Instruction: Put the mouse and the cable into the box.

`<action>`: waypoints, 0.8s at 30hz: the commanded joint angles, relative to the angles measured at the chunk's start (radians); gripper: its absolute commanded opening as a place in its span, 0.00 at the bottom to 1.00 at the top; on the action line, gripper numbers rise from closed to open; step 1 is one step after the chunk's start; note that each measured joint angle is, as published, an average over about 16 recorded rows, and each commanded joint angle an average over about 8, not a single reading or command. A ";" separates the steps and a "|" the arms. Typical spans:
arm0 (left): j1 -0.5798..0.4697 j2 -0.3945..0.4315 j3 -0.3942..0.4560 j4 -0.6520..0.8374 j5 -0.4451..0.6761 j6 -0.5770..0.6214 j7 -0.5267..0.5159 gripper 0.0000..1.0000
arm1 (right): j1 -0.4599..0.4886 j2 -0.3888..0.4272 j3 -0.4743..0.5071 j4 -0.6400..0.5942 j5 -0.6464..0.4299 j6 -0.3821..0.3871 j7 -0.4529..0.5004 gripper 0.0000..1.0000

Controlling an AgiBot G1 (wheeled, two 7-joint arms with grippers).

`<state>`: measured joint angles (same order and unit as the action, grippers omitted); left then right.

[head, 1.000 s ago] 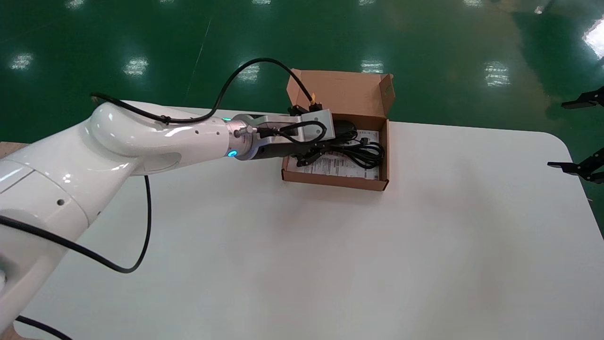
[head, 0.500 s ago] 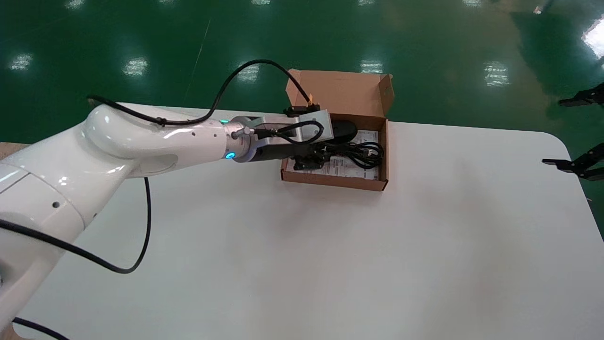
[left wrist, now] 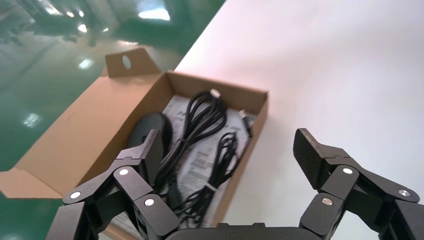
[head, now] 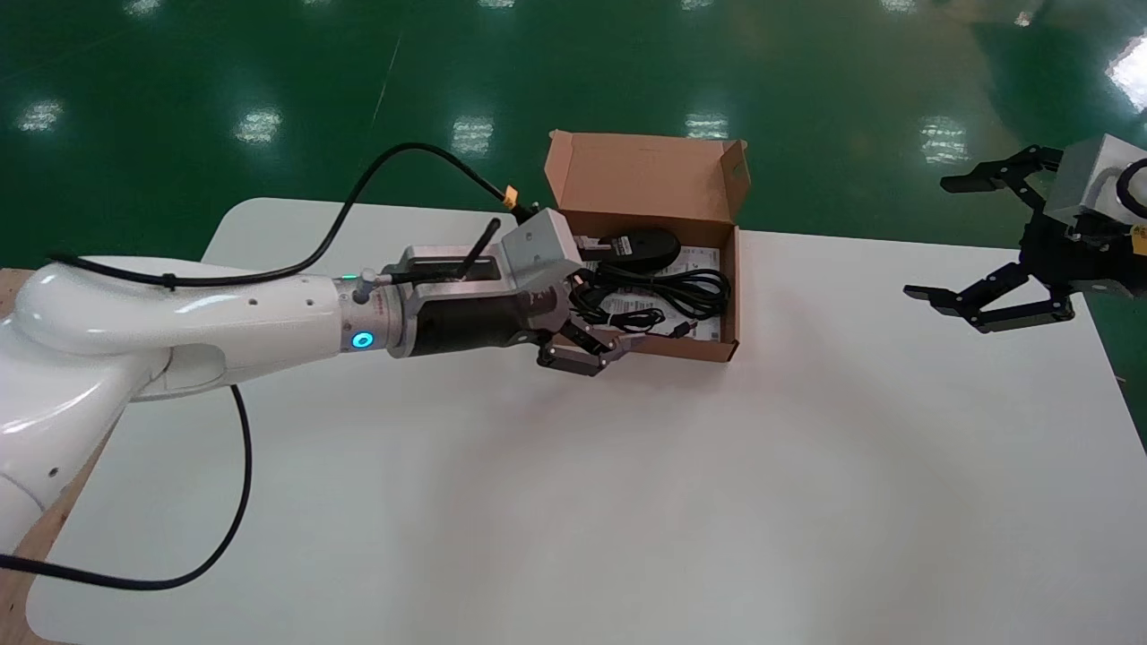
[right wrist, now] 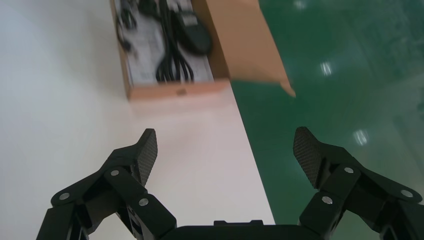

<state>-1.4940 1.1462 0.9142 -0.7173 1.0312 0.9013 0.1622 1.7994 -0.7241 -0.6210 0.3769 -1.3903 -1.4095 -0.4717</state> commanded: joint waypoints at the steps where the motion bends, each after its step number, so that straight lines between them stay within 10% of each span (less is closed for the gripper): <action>1: 0.020 -0.026 -0.031 -0.027 -0.015 0.029 -0.017 1.00 | -0.035 0.005 0.017 0.044 0.032 -0.004 0.032 1.00; 24: 0.248 -0.316 -0.375 -0.335 -0.178 0.351 -0.207 1.00 | -0.431 0.067 0.203 0.540 0.393 -0.051 0.392 1.00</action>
<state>-1.2460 0.8299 0.5390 -1.0524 0.8535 1.2527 -0.0446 1.3676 -0.6569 -0.4176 0.9173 -0.9974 -1.4608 -0.0790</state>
